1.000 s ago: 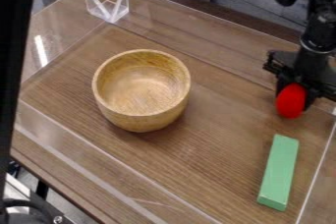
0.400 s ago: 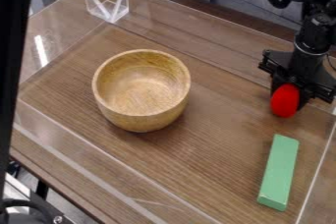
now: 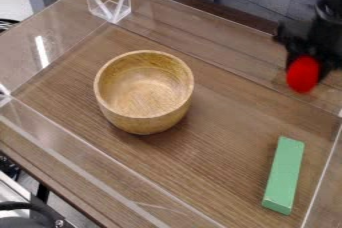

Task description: Move the red fruit to the left

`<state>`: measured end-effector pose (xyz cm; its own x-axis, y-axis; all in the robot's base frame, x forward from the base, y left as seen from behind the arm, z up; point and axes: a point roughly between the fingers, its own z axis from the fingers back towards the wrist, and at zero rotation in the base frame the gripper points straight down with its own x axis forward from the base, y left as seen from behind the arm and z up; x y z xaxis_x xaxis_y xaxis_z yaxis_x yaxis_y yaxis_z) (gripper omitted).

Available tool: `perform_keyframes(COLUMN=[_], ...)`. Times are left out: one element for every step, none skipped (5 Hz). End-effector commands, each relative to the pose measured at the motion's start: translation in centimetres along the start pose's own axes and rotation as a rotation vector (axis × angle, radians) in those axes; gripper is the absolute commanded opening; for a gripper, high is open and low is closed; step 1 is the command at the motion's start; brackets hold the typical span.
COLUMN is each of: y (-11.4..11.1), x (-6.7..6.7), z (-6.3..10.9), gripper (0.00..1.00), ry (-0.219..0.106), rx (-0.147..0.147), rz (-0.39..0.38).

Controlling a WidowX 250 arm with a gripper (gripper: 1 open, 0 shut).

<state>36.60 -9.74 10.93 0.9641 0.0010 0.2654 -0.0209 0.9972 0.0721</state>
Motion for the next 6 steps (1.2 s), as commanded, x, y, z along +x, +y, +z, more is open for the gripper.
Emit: perform_keyframes(y=[2.8, 6.0, 9.6, 12.9, 15.9, 18.8], x=[1.9, 1.8, 1.1, 0.1, -0.6, -1.2], z=[4.7, 5.7, 5.8, 5.5, 4.4, 3.2], gripper=[0.00, 0.00, 0.00, 0.00, 0.00, 0.00], ry=[-0.087, -0.097, -0.087, -0.070, -0.048, -0.022], rx=[0.010, 0.041, 0.083, 0.125, 0.188, 0.250], rz=[0.113, 0.211, 0.289, 0.355, 0.480, 0.603])
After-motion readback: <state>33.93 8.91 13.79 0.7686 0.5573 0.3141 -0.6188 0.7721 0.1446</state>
